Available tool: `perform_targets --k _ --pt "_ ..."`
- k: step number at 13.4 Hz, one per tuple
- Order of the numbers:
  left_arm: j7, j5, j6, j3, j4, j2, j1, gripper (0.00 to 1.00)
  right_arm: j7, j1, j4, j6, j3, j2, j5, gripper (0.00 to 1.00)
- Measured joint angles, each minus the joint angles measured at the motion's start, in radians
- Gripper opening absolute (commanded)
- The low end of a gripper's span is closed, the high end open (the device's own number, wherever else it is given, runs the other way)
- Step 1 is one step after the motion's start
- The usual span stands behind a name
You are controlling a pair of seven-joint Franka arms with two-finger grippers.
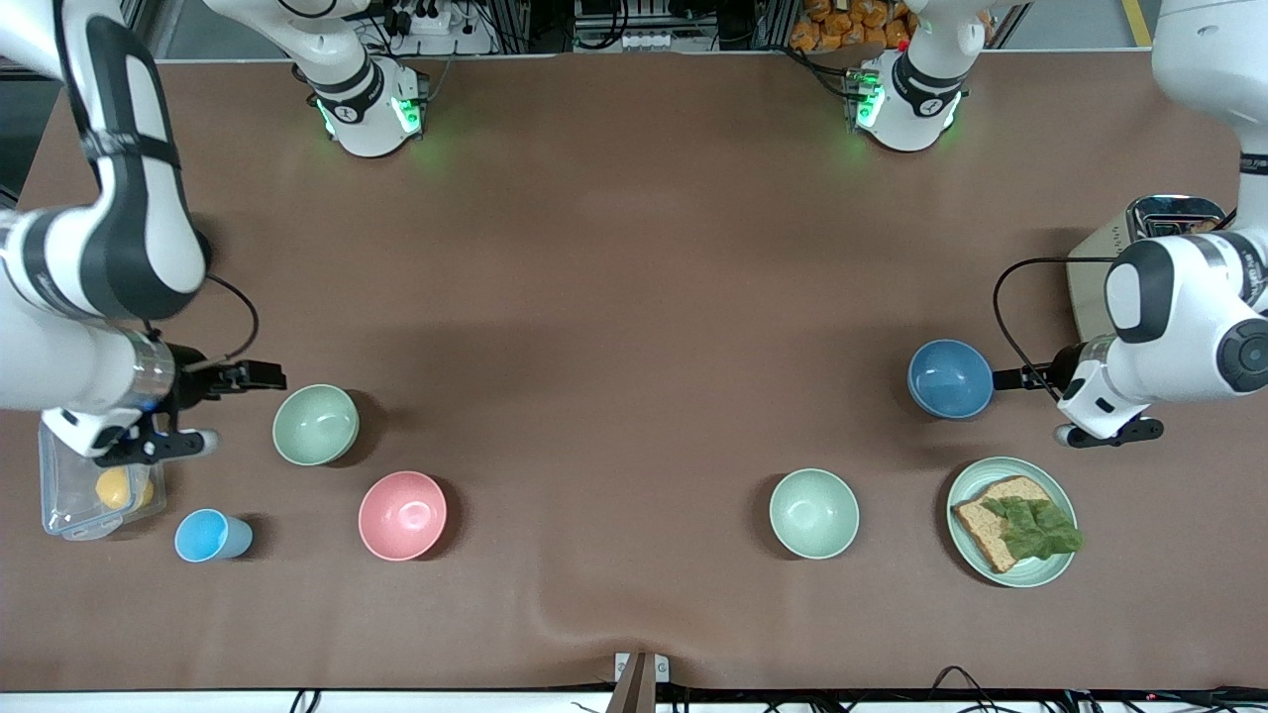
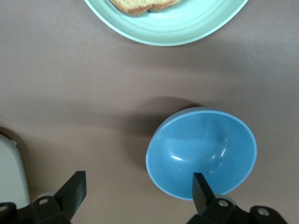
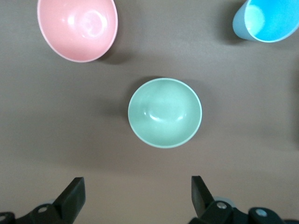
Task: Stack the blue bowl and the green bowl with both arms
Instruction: 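Lower the left gripper to the blue bowl while the right gripper reaches the green bowl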
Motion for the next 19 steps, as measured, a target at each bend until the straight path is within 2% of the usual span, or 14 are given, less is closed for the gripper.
perform_targets --k 4,7,11,19 --pt "-0.001 0.0 0.027 0.0 0.0 0.049 0.001 0.82 -0.012 0.012 0.002 0.062 0.002 0.081 0.002 1.0" --pt "-0.002 0.0 0.043 -0.001 0.0 0.072 0.0 0.75 -0.118 -0.002 0.001 0.116 -0.005 0.138 0.011 1.0" --pt "-0.008 0.0 0.047 -0.003 0.0 0.088 -0.001 0.51 -0.203 -0.059 -0.001 0.129 -0.008 0.26 0.053 1.0" --pt "-0.024 0.0 0.047 -0.007 0.0 0.096 -0.004 0.23 -0.266 -0.061 0.005 0.208 -0.009 0.289 0.053 1.0"
